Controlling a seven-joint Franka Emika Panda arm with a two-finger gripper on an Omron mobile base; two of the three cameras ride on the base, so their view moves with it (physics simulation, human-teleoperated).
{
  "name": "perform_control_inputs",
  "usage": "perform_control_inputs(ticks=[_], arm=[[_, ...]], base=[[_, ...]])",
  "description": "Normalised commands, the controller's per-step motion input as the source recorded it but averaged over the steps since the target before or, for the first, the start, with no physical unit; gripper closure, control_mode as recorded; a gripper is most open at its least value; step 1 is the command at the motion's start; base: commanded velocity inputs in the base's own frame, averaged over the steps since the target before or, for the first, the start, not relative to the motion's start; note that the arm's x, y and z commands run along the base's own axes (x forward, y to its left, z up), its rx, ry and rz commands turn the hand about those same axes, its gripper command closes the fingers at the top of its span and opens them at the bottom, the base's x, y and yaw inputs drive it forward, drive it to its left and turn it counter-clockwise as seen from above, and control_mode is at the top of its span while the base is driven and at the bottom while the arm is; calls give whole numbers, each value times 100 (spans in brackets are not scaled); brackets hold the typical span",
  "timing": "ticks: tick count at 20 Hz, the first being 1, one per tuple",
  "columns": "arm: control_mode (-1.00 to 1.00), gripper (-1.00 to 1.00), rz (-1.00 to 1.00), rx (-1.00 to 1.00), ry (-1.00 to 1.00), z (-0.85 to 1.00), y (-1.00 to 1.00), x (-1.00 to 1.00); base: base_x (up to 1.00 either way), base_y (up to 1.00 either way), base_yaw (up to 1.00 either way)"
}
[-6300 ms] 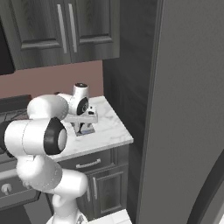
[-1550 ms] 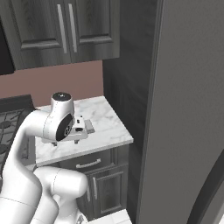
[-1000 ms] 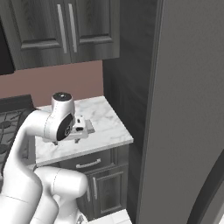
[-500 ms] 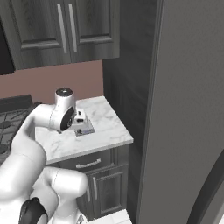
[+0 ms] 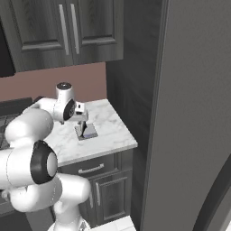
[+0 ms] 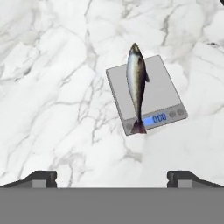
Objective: Take the fish from the fridge and place it on the digital scale on the counter by the fridge. Wait a few seconds for a reading, then move it to the plate on the dining counter.
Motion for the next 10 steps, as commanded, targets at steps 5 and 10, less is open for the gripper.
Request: perform_control_inputs(ticks=[5, 10], arm=[[-100, -100, -2, 0, 9, -7, -8, 53], [-100, -100, 0, 0, 8, -27, -21, 18]], base=[[0, 0, 0], [0, 0, 0]])
